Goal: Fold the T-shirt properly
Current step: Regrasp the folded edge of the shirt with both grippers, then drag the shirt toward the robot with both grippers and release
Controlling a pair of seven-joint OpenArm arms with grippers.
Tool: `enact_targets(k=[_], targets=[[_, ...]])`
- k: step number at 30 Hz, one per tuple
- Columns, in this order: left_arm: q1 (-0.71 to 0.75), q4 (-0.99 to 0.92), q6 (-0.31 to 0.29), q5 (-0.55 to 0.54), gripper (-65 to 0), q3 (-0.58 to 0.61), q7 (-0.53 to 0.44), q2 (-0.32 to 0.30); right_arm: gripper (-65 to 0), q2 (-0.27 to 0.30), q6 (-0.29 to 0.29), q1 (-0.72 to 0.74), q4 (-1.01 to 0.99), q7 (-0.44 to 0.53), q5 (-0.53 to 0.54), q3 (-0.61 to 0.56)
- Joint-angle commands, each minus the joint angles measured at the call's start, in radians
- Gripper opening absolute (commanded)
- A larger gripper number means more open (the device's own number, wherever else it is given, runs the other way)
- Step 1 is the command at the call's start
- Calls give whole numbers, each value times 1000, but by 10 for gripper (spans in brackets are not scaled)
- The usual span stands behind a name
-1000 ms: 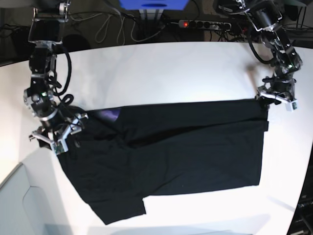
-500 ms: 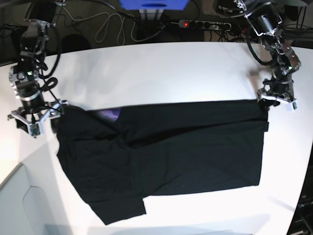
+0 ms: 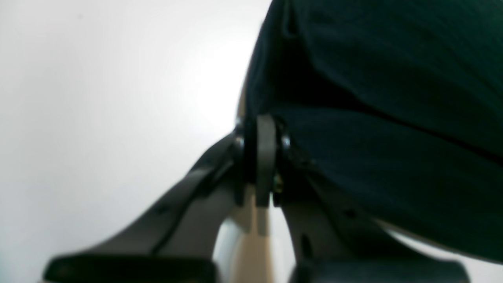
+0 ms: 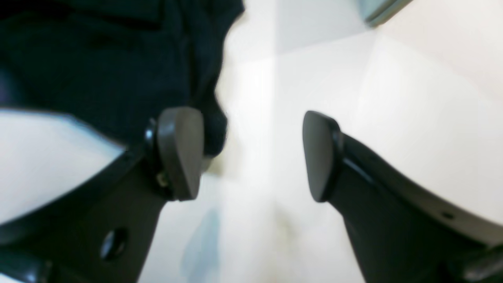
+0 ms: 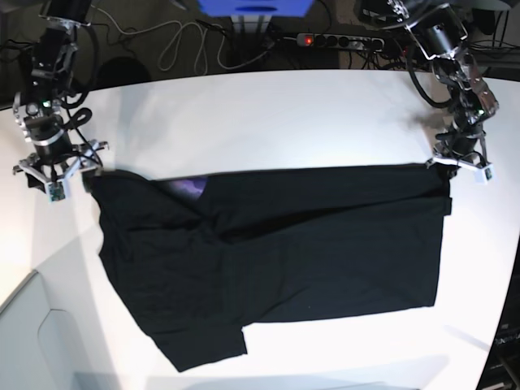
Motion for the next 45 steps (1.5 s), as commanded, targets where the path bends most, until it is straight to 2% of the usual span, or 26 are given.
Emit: enact_targets(k=[1,5,11,15,17,23,24,34,41,45], targets=[[5,-1,13,23,-650,2,47,-4,-261,-3,43,14,-7,24,4,3],[5,-1,13,23,-650,2,47,-6,-261,-21,114,54,-78,18,3,3],[5,-1,13,29,-650,2,47,-7,-261,-17,118,118,-216,25,3,-18],[8,-1,13,27,-650,2,47,-9,-285,-13,126,151,-279,25,4,-17],[9,-1,13,29,-650,2,47,-10,-351,-13,126,152,-276,25,4,-17],[13,-1,13,30,-650,-1,47,-12,-632,-13,126,141,-214,25,4,-12],[13,-1,13,30,-650,-1,47,-12,-650,-12,126,141,-207,22,4,-12],[14,0,15,29,-650,-2,47,-37,-649,28,126,141,-182,18,4,-1],[22,14,15,26,-650,-2,60,-43,-649,36,126,62,-56,16,4,-3],[80,109,15,24,-650,-1,60,-32,-649,36,126,-9,19,18,4,2]])
